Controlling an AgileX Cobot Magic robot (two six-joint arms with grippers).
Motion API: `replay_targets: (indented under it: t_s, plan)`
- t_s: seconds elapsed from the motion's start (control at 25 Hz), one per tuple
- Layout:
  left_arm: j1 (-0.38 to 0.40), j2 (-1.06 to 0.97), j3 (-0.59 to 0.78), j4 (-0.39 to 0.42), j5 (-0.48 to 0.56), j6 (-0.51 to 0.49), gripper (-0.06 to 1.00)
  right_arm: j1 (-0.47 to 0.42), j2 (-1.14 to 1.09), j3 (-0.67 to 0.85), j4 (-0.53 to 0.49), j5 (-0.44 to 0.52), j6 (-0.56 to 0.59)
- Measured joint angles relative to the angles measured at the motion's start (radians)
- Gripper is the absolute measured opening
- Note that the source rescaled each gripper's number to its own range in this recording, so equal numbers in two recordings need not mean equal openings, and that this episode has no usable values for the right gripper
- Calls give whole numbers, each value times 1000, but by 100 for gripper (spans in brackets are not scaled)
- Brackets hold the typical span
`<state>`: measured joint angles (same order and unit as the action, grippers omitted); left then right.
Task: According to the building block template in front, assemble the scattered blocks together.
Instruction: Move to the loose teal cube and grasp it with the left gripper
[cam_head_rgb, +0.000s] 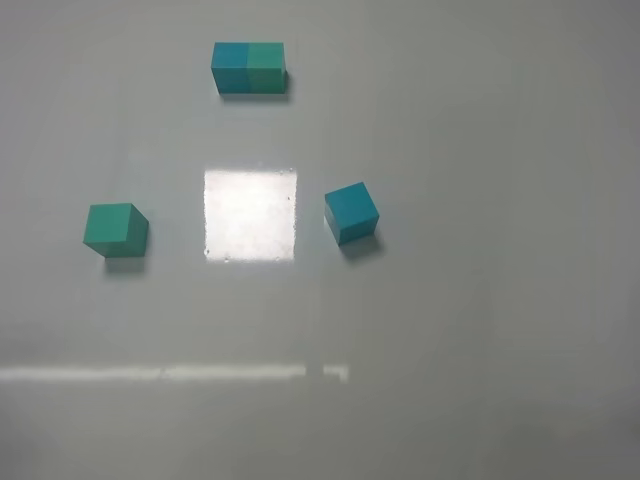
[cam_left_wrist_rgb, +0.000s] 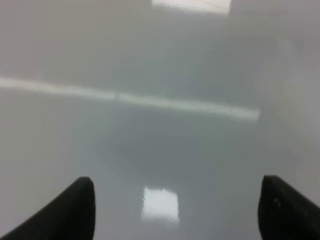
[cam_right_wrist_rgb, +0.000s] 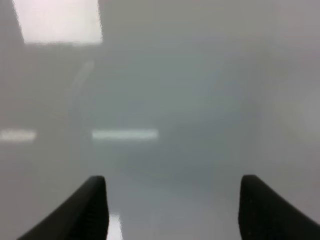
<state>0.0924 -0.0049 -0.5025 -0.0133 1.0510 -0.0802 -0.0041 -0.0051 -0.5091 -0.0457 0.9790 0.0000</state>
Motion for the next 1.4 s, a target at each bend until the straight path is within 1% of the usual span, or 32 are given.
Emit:
replay_targets:
  t_s: [0.56, 0.72, 0.84, 0.96, 1.12, 1.28, 1.4]
  plan:
    - [-1, 0, 0, 0, 0, 1, 81, 0, 0, 0, 0, 0, 9]
    - [-15, 14, -12, 0, 12, 46, 81, 0, 0, 0, 0, 0, 9]
    - [-41, 84, -65, 1, 17, 80, 81, 0, 0, 0, 0, 0, 9]
    - [-89, 177, -140, 19, 17, 129, 81, 0, 0, 0, 0, 0, 9]
    - [-193, 314, -254, 79, 17, 204, 81, 0, 0, 0, 0, 0, 8]
    - [-340, 459, -370, 163, 38, 269, 81, 0, 0, 0, 0, 0, 8]
    - [-466, 575, -449, 248, 89, 321, 81, 0, 0, 0, 0, 0, 8]
